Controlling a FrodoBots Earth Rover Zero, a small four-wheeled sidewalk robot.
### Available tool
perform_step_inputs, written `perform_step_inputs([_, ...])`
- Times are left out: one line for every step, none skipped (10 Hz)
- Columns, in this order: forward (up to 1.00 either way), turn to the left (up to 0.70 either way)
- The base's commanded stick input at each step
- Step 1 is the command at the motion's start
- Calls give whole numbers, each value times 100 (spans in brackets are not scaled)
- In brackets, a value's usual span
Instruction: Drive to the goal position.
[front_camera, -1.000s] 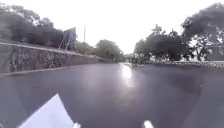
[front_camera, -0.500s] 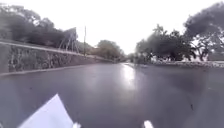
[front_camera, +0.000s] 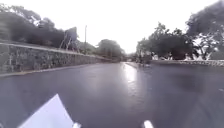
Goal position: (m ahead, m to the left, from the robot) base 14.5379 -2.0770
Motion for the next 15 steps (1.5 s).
perform_step_inputs([50,0])
perform_step_inputs([50,0])
perform_step_inputs([50,0])
perform_step_inputs([50,0])
perform_step_inputs([50,0])
perform_step_inputs([50,0])
perform_step_inputs([50,0])
perform_step_inputs([50,0])
perform_step_inputs([50,0])
perform_step_inputs([50,0])
perform_step_inputs([50,0])
perform_step_inputs([50,0])
perform_step_inputs([50,0])
perform_step_inputs([50,0])
perform_step_inputs([50,0])
